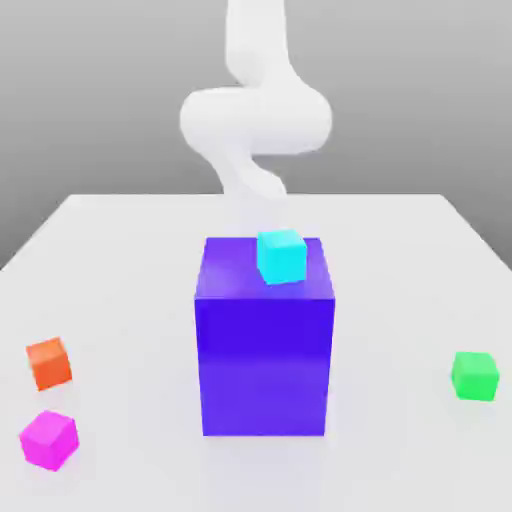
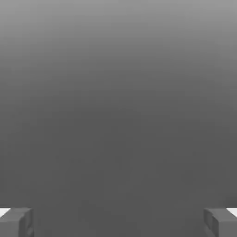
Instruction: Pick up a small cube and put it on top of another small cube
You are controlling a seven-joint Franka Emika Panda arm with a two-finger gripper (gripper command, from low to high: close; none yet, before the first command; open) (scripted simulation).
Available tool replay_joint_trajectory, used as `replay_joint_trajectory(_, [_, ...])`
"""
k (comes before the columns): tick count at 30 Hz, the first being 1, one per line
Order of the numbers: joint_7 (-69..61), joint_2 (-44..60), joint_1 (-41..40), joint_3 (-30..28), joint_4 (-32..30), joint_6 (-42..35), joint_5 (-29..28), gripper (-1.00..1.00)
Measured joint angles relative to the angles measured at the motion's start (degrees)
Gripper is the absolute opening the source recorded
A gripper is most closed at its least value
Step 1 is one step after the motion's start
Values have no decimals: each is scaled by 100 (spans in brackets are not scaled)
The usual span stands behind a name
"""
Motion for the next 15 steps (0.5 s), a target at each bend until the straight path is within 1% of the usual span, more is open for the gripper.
replay_joint_trajectory(10, [-835, 2101, 21, -1040, -263, 757, 561, 0])
replay_joint_trajectory(15, [-1313, 3147, -93, -1434, -390, 1122, 930, 0])
